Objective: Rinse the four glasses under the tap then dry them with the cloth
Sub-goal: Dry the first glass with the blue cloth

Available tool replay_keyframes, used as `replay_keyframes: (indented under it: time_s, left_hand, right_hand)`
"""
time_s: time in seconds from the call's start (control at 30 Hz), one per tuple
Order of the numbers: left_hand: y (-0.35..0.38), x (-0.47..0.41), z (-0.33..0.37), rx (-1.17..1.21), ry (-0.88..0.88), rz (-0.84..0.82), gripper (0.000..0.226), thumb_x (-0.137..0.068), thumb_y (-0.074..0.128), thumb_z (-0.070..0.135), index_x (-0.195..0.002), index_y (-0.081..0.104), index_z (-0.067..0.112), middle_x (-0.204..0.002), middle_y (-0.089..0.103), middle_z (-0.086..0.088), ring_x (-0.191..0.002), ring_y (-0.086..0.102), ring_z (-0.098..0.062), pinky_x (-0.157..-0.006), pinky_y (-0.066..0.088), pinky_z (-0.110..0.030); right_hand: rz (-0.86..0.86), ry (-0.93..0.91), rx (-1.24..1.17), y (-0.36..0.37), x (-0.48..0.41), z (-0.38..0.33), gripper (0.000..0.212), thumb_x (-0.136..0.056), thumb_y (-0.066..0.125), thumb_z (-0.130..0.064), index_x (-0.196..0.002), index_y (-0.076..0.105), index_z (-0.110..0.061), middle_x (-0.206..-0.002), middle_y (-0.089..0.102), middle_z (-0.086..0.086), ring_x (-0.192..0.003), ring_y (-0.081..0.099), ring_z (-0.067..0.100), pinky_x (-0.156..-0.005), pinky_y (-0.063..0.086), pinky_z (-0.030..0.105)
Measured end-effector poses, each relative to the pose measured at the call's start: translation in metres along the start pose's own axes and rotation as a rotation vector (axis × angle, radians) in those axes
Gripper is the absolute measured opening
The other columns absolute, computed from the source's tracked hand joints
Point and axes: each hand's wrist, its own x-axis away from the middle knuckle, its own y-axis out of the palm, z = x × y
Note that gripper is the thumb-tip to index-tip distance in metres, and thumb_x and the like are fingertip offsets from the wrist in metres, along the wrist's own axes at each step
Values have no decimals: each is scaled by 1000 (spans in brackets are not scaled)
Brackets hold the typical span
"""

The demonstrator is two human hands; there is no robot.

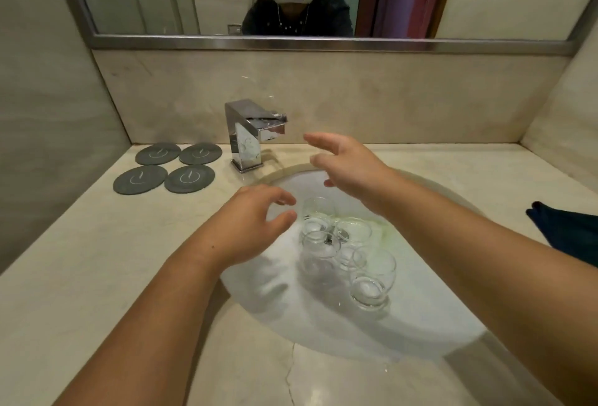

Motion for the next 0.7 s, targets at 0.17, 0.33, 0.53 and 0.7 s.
replay_keyframes:
  time_s: [0.17, 0.33, 0.53, 0.7]
  left_hand:
    - [11, 5, 45, -44, 135, -128, 28, -97, 71, 42, -123, 71, 34, -121, 69, 18, -115, 59, -2, -104, 48, -29]
    - [34, -2, 95, -141, 160, -301, 32, -97, 71, 42, -127, 71, 31, -124, 70, 15, -108, 63, -3, -89, 49, -22]
    - [72, -13, 121, -219, 108, -323, 35, -95, 74, 41, -127, 72, 27, -118, 65, 10, -100, 55, -8, -88, 44, -26]
    - [92, -12, 111, -300, 122, -272, 24, -92, 76, 47, -111, 76, 32, -122, 64, 10, -111, 53, -12, -98, 51, -36]
  right_hand:
    - [63, 26, 1, -52, 81, 31, 31, -105, 61, -16, -130, 72, -31, -130, 71, -15, -108, 66, -6, -80, 50, 15]
    - [179, 126, -8, -105, 146, 54, 22, -103, 66, -21, -110, 78, -38, -112, 78, -19, -104, 72, 2, -96, 60, 38]
    - [267, 125, 226, -158, 217, 78, 21, -101, 67, -34, -117, 73, -47, -119, 69, -25, -105, 64, -10, -92, 54, 26]
    - [379, 224, 599, -194, 246, 111, 40, -94, 76, -39, -133, 67, -35, -140, 58, -13, -135, 48, 13, -104, 36, 28]
